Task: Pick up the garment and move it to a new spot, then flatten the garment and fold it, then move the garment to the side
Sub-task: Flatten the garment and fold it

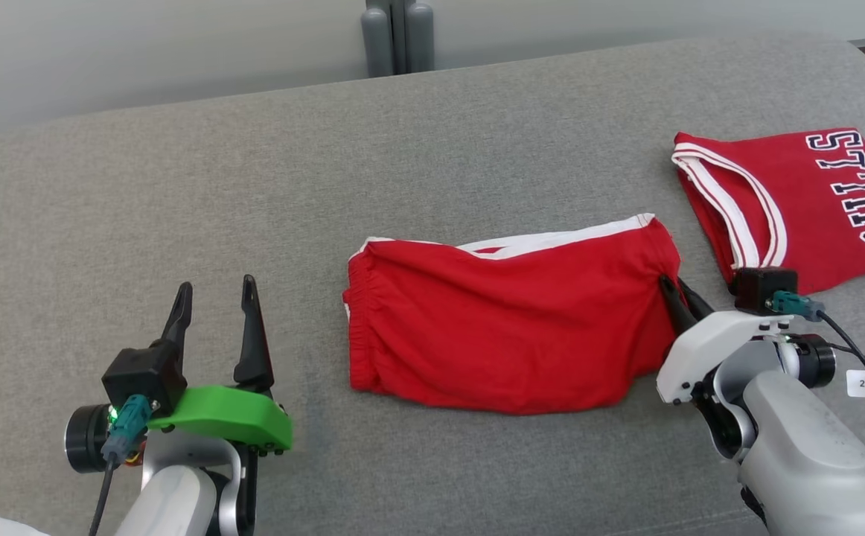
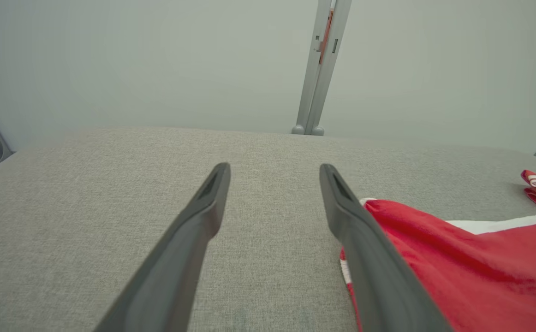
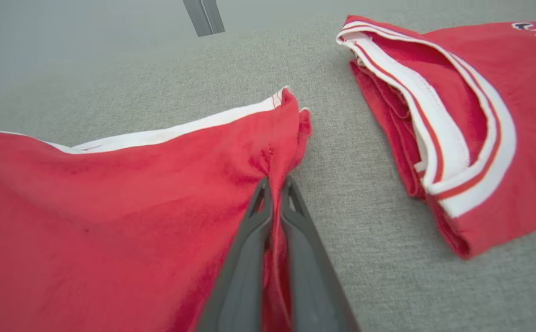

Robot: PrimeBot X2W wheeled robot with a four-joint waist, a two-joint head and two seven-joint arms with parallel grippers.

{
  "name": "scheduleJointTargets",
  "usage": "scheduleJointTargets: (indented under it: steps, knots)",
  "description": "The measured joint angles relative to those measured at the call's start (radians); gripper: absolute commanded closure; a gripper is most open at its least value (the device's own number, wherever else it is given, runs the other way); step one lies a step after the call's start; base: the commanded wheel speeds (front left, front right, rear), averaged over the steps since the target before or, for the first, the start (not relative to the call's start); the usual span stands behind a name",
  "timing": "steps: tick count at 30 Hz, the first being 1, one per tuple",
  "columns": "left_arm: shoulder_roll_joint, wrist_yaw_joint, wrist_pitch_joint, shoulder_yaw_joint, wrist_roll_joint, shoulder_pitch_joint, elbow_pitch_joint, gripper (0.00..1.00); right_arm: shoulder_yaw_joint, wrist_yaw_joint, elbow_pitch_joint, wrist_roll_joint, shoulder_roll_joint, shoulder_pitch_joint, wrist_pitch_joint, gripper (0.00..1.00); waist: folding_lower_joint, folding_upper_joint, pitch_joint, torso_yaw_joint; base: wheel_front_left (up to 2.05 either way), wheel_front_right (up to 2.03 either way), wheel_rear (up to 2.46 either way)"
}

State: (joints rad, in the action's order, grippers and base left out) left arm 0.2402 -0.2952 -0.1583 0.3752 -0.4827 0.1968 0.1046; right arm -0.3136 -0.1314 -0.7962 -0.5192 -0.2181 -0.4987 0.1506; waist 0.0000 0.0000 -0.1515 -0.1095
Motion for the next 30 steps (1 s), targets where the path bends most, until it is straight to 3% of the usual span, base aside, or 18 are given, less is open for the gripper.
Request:
scheduleJointTargets:
  steps: [6, 15, 29, 30]
  knots:
    - [-0.006, -0.003, -0.007, 0.004, -0.005, -0.001, 0.009, 0.00, -0.001, 0.000, 0.133, 0.029, 0.035, 0.006, -0.036, 1.00, 0.0000, 0.0000, 0.015, 0.050, 0.00, 0.00, 0.00]
    - [-0.020, -0.002, -0.025, 0.009, -0.015, -0.002, 0.021, 0.00, -0.080, 0.000, 0.318, 0.057, 0.126, 0.018, -0.154, 1.00, 0.0000, 0.0000, 0.035, 0.145, 0.00, 0.00, 0.00]
    - [-0.031, 0.004, -0.049, 0.011, -0.023, 0.005, 0.041, 0.00, -0.191, 0.000, 0.187, 0.019, 0.166, -0.017, -0.197, 1.00, 0.0000, -0.0001, 0.016, 0.238, 0.00, 0.00, 0.00]
    - [-0.032, 0.004, -0.052, 0.010, -0.023, 0.005, 0.042, 0.00, -0.197, 0.000, 0.180, 0.014, 0.166, -0.021, -0.194, 0.95, 0.0000, 0.0000, 0.016, 0.239, 0.00, 0.00, 0.00]
